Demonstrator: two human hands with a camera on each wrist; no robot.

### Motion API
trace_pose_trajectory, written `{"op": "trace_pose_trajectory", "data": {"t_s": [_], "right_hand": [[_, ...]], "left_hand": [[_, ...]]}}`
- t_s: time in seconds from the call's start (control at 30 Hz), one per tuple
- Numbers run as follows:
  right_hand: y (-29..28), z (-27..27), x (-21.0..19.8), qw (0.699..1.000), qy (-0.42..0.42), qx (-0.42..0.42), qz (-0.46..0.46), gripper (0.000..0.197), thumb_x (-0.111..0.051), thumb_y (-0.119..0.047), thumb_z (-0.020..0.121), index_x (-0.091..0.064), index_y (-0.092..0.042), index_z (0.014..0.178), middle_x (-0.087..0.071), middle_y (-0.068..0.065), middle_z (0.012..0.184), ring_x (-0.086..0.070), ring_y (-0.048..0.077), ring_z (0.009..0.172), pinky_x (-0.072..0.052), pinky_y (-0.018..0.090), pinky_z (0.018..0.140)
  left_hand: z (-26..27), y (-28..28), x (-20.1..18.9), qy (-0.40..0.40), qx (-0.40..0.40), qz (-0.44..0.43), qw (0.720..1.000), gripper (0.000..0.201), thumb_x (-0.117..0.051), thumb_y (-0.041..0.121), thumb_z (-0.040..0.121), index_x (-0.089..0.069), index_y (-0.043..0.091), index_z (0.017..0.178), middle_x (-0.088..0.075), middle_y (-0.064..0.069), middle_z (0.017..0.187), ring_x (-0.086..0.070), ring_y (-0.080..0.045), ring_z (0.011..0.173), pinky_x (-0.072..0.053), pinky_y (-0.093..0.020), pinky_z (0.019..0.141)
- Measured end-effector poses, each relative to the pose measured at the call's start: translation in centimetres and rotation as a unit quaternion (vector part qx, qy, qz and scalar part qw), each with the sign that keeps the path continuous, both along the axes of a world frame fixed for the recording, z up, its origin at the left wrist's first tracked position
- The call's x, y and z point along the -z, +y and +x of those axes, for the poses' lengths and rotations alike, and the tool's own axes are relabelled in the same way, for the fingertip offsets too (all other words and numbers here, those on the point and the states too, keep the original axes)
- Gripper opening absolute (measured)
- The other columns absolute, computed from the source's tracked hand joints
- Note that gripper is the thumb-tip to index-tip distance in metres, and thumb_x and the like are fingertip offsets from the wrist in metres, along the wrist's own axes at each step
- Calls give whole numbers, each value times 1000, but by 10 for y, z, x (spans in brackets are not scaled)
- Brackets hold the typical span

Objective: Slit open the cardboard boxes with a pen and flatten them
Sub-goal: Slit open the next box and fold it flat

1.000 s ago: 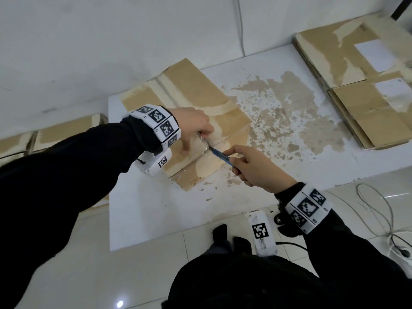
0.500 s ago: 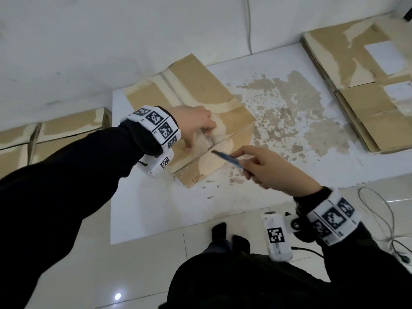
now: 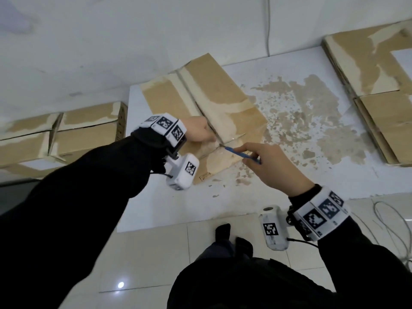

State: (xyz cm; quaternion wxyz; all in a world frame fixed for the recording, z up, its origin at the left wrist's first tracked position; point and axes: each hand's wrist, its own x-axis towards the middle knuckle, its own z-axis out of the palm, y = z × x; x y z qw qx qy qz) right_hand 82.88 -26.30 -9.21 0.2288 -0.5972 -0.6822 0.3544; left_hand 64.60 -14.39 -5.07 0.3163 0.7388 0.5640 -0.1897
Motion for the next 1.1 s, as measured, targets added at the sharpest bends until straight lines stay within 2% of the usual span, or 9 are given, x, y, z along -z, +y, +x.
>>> {"op": "trace_pose_trajectory", "data": {"t_s": [0.13, 0.23, 0.3, 0.4, 0.6, 0.77, 0.87, 0.97, 1.1], "right_hand": [[-1, -6, 6, 1000, -13, -2, 12, 25, -55, -9, 93, -62, -18, 115, -60, 10, 76, -52, 21, 61, -43, 33, 59], [-2, -8, 8, 998, -26, -1, 49, 28, -54, -5, 92, -63, -15, 116, -50, 2, 73, -42, 10, 58, -31, 20, 52], [-4, -9, 9, 995, -55, -3, 80, 30, -53, -3, 91, -64, -13, 117, -48, 2, 73, -41, 14, 61, -27, 17, 52], [-11, -9, 8, 992, -86, 6, 94, 32, -53, -3, 91, -63, -14, 120, -49, 2, 76, -47, 21, 68, -31, 24, 55], [-12, -21, 6, 979, -171, 12, 114, 42, -50, 4, 89, -58, -16, 125, -49, 8, 81, -48, 27, 64, -34, 31, 54], [-13, -23, 5, 975, -197, 20, 103, 41, -48, 4, 91, -55, -16, 126, -43, 5, 80, -43, 22, 58, -26, 27, 46], [-11, -27, 3, 969, -223, 22, 108, 40, -47, 3, 91, -53, -16, 127, -39, 4, 80, -34, 17, 54, -19, 25, 45], [-16, -12, 0, 973, -204, 54, 96, 43, -45, 5, 91, -53, -16, 128, -43, 5, 79, -39, 18, 56, -24, 26, 46], [-20, 17, -10, 987, -115, 36, 111, 34, -48, -3, 92, -59, -14, 123, -55, 9, 72, -49, 26, 60, -42, 35, 55]], "left_hand": [[10, 7, 5, -86, -215, -30, 972, 26, -61, 31, 90, -61, 15, 70, -55, -2, 67, -43, -14, 54, -35, -24, 54], [15, 2, 9, -129, -325, -16, 937, 32, -68, 29, 86, -52, 12, 64, -48, -3, 58, -41, -15, 51, -32, -25, 51], [15, -2, 11, -134, -333, 10, 933, 34, -68, 31, 87, -49, 12, 65, -48, -4, 62, -43, -16, 55, -33, -26, 52], [13, -5, 11, -164, -360, -3, 918, 32, -67, 29, 88, -50, 11, 68, -45, -4, 60, -41, -15, 54, -33, -24, 51], [11, -16, 11, -227, -370, 17, 901, 19, -69, 26, 87, -62, 10, 80, -44, 12, 29, -41, -13, 54, -35, -24, 54], [10, -21, 9, -262, -374, 24, 889, 13, -68, 24, 87, -67, 11, 89, -50, 0, 58, -44, -13, 56, -37, -25, 57], [10, -24, 9, -270, -377, 23, 886, 13, -68, 25, 87, -67, 12, 88, -52, 2, 51, -43, -13, 54, -37, -24, 54], [6, -23, 6, -292, -391, 8, 873, 15, -67, 29, 88, -62, 17, 81, -55, 3, 58, -46, -12, 58, -39, -22, 53], [7, -24, 12, -291, -364, 28, 884, 20, -64, 32, 90, -66, 13, 94, -56, 1, 75, -51, -10, 63, -42, -15, 50]]}}
